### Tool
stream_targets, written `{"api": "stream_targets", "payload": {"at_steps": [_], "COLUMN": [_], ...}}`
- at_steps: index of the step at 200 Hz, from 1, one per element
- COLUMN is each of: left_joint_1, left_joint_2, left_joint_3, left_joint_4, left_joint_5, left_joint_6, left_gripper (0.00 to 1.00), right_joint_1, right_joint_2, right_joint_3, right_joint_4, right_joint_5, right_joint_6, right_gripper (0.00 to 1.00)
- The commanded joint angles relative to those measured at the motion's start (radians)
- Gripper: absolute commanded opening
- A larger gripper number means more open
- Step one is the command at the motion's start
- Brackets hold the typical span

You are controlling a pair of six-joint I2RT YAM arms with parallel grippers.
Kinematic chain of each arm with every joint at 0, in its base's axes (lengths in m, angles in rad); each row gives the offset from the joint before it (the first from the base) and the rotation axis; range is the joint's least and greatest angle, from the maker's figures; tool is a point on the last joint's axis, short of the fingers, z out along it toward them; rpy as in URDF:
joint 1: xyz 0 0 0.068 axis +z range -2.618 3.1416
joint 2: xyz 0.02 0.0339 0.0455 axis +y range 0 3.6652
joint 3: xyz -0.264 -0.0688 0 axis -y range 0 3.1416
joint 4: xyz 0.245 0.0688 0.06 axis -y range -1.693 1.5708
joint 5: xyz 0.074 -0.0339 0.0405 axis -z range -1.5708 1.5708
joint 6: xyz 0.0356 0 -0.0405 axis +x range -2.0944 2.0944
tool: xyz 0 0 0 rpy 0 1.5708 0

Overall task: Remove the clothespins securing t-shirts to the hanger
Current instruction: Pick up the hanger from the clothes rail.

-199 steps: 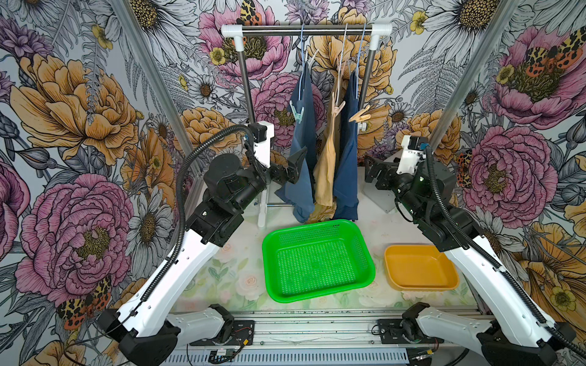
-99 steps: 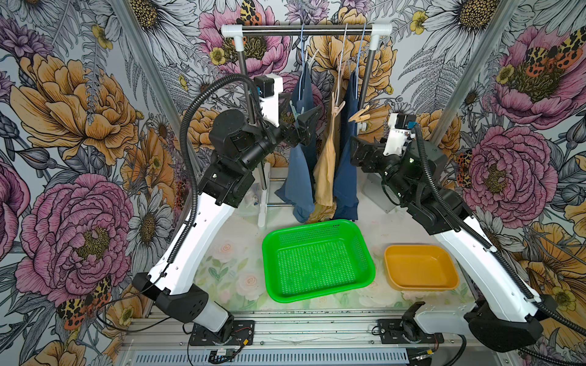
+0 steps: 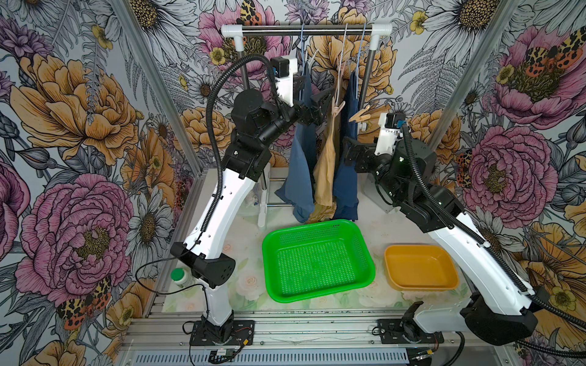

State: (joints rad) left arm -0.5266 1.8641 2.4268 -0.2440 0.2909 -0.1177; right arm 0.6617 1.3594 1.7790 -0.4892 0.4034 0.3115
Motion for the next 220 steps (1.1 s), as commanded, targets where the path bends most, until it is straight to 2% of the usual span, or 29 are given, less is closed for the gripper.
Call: {"api": "stream_targets", "payload": {"at_steps": [1,64,163,220], "left_joint_1": [0.007,0.001,-0.041,-0.052], "left_joint_2": [0.031,0.047,0.033,0.082], "left_joint_3": [0.048,0.075,0.089,0.156], "left_joint_4": [-0.032,-0.037,-0.064,-0.087], "left_joint_5": [0.038,0.029,-0.039,-0.055], "left_joint_6": [-0.032,-0.022,0.049,0.049], "left_gripper": [0.99,0.99,0.99,0.99], "right_joint_1": [0.004,-0.030,-0.108,-0.130], "right_joint_2": [0.043,0.049,0.078,0.107], "right_joint_3": [0.084,0.118,0.151,0.160], "right_joint_4": [-0.083,-0.157,-0.166,-0.166], "right_joint_5": [0.073,0.102,-0.007,-0.047], "right_joint_6": [-0.018,-0.006,-0.038,-0.051], "right_gripper": [0.93,0.74,0.38,0.30]}}
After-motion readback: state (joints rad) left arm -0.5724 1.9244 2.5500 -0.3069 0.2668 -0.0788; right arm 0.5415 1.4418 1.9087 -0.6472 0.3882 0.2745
